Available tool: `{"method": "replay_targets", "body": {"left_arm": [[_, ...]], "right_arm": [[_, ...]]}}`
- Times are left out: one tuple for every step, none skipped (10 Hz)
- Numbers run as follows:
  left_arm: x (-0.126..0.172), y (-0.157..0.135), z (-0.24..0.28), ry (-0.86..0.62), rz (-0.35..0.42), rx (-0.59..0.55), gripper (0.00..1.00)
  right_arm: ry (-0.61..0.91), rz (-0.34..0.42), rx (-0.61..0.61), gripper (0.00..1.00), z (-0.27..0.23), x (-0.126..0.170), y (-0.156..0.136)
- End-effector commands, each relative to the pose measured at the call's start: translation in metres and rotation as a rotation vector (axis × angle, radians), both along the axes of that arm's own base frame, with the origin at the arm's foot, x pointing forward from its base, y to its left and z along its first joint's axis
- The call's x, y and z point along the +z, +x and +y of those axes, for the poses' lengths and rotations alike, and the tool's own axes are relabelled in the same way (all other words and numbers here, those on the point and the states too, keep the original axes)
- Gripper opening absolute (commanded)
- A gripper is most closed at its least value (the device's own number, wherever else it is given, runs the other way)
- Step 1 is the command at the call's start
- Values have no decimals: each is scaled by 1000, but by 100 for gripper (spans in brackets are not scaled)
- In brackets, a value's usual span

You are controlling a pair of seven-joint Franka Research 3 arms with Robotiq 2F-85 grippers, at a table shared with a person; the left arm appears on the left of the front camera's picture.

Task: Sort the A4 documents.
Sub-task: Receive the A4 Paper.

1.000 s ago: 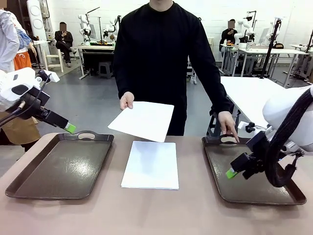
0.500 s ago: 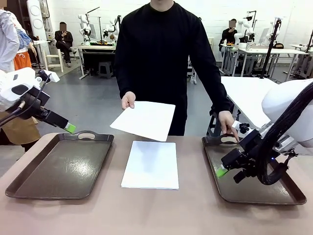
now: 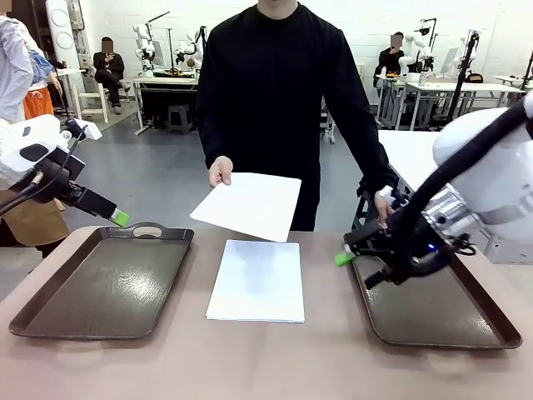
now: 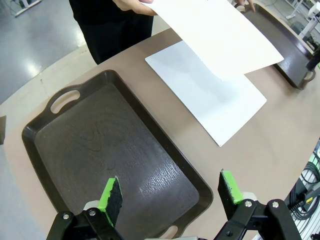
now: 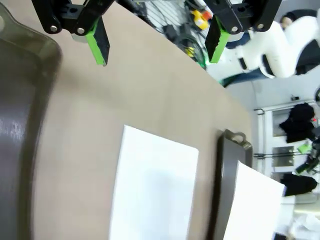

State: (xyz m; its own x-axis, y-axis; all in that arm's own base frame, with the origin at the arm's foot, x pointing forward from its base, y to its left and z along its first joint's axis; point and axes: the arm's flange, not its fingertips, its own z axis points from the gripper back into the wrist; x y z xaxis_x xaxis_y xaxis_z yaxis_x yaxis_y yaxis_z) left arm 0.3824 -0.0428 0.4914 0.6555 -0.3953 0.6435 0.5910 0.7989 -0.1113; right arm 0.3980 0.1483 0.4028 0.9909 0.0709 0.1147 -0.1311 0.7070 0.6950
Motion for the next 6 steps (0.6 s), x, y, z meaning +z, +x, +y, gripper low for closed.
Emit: {"method": "replay_targets", "body": {"left_arm": [[-1,1,2,-7,0,-3,100],[-1,1,2,-7,0,-3,100],[-1,1,2,-7,0,-3,100],[-1,1,2,-7,0,-3,100],[-1,1,2,-7,0,-3,100],[-1,1,2,-7,0,-3,100]], "right_arm": [[80,21,-68,100,27,6,25],[116,43,-95,100,36,11,35],[144,55,-131,100,41,15,45],[177,56,-165,100,46,17,58],[200,61,-183,100,49,16,70],[216,78,-205,100,52,11,80]]}}
